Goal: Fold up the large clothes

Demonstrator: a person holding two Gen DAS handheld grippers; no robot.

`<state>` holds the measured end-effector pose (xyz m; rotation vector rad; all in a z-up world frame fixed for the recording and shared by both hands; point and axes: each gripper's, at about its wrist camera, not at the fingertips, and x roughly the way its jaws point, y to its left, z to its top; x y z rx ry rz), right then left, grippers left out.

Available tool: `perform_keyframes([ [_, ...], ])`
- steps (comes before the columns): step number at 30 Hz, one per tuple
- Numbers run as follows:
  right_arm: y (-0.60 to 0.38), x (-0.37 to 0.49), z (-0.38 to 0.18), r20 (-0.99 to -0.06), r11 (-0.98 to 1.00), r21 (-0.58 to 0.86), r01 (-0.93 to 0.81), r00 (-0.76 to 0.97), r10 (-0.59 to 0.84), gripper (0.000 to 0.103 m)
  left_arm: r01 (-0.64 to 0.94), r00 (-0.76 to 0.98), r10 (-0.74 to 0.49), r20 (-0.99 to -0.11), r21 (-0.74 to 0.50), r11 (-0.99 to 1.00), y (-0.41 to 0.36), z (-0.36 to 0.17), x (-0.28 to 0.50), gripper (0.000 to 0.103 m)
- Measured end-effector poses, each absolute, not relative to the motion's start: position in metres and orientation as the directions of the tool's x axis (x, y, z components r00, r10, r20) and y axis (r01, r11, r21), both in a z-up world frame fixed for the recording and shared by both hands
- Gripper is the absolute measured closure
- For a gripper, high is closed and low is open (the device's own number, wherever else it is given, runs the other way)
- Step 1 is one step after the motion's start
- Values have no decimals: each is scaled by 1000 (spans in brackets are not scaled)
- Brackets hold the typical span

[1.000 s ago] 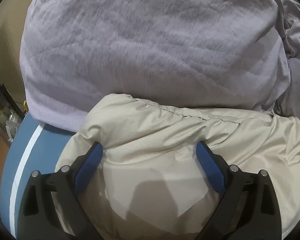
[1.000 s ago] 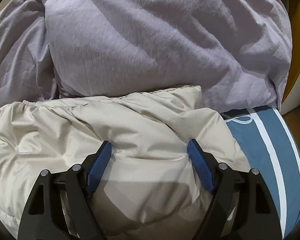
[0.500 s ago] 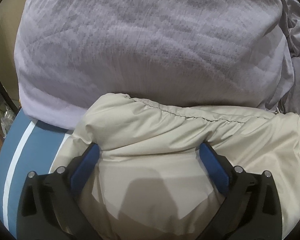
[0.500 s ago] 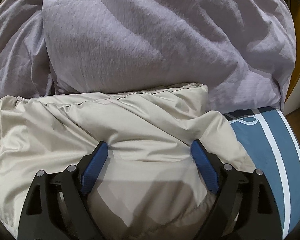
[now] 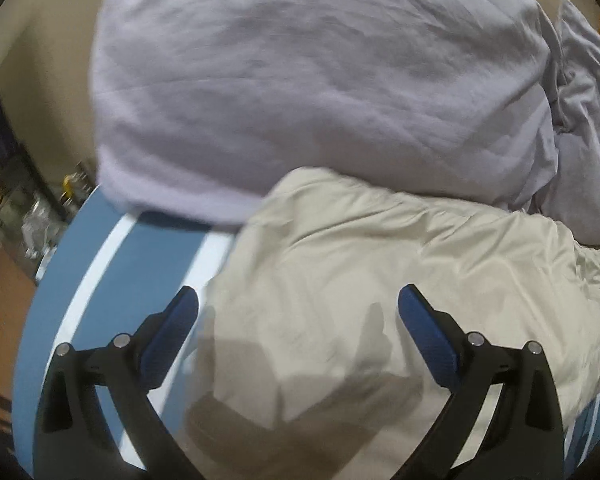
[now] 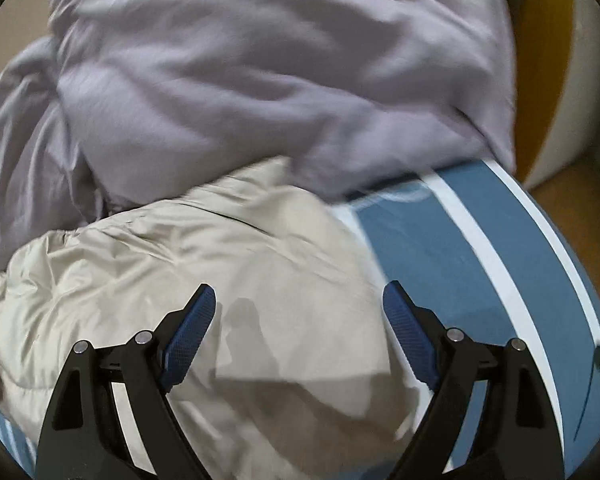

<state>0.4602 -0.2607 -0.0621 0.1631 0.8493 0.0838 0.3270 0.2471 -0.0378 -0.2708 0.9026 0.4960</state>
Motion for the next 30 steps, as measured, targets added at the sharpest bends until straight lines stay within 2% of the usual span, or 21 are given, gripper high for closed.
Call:
perform_keyframes([
  [6,-306,437,-82,-793,956,279,91,584,176,16,-577,474,279,-835,-55,815,263,-48,284,3],
  [13,-313,434,-106,-810,916,389,99,511,288,16,-643,427,193,-883,-147,752,259,-76,261,3],
  [22,-326,454,-129,-793,851,513,108,438,423,16,-745,452,117,-884,-302,595,255,-104,260,3],
  [25,-328,457,-133,-779,829,550,102,421,465,17,-767,461,137,-877,-316,558,254,-104,262,8],
  [26,-328,458,-133,-774,825,557,91,416,477,24,-772,465,146,-873,-319,550,252,-102,263,12],
  [27,-327,460,-134,-757,807,586,78,406,511,40,-772,470,154,-869,-320,549,251,-101,264,18],
  [29,-327,461,-135,-721,763,643,66,388,574,60,-772,468,172,-867,-307,557,245,-95,266,24],
  [30,-325,462,-132,-724,768,637,63,390,568,65,-770,466,182,-866,-296,565,244,-93,267,30],
])
